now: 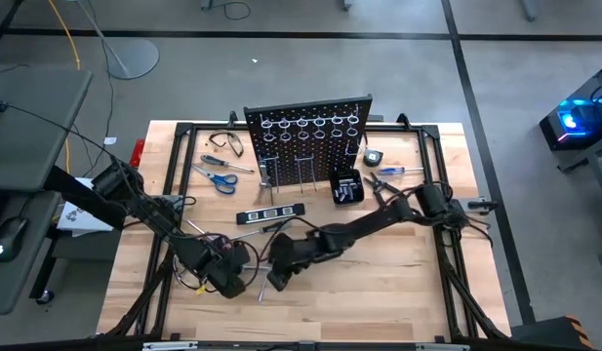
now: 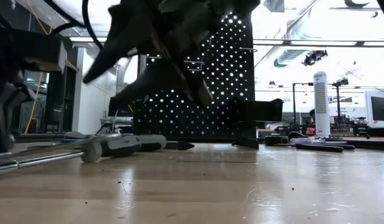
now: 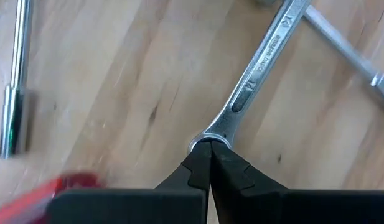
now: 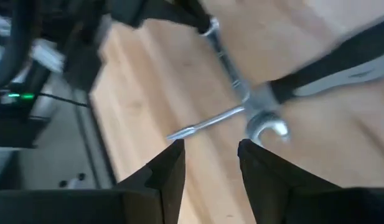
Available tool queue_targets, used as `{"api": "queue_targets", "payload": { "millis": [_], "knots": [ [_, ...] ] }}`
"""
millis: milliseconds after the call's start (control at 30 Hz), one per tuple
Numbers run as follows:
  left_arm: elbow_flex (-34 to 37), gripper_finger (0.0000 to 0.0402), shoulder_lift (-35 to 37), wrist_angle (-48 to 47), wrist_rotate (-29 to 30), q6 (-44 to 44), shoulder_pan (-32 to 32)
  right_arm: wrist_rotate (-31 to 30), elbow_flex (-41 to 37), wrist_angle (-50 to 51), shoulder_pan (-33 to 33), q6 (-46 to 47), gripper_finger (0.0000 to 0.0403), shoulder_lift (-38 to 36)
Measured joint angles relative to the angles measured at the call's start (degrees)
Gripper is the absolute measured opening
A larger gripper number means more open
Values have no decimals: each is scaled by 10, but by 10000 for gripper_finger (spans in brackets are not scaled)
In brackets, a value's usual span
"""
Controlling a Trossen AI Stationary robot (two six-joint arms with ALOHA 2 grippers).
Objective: Hang tools onto peg board
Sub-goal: Hang the silver wrench on the pegboard
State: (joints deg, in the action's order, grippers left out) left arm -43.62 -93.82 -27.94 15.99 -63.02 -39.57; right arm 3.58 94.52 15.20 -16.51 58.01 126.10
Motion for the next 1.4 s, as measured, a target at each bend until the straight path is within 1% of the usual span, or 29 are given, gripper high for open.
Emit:
{"api": "queue_targets", "payload": {
  "millis": [133, 233, 300, 467, 633, 833, 967, 1033, 1100, 1133, 1233, 1267, 1300, 1333, 1400],
  "knots": [
    [0, 0, 0, 17, 8, -15, 0, 16, 20, 57, 12, -3, 166, 18],
    [0, 0, 0, 16, 11, -23, 0, -9, 15, 95, 16, -8, 188, 16],
    [0, 0, 0, 16, 14, -24, 0, -15, 12, 107, 18, -20, 203, 10],
    [-1, 0, 0, 18, 21, -18, 4, 25, 13, 100, 23, -42, 228, 0],
    [-1, 0, 0, 40, 32, -12, 19, 25, 13, 89, 27, -45, 234, 15],
    [-1, 0, 0, 42, 42, -11, 34, 23, 13, 93, 38, -53, 234, 29],
    [-1, 0, 0, 48, 41, 7, 43, 26, 12, 79, 45, -69, 232, 30],
    [-1, 0, 0, 51, 41, 12, 48, 26, 12, 72, 45, -75, 218, 30],
    [-1, 0, 0, 52, 42, 14, 53, 25, 12, 72, 45, -75, 180, 30],
    [-1, 0, 0, 52, 43, 14, 56, 25, 12, 73, 45, -75, 151, 30],
    [-1, 0, 0, 52, 54, 14, 62, 26, 12, 83, 40, -85, 42, 30],
    [-1, 0, 0, 52, 57, 14, 65, 27, 12, 84, 37, -93, 22, 30],
    [-1, 0, -1, 52, 61, 14, 68, 29, 12, 86, 36, -99, 18, 30],
    [0, 0, -1, 53, 63, 14, 71, 30, 12, 89, 35, -101, 25, 29],
    [0, 0, -1, 54, 65, 14, 77, 29, 12, 99, 33, -103, 56, 29]
  ]
}}
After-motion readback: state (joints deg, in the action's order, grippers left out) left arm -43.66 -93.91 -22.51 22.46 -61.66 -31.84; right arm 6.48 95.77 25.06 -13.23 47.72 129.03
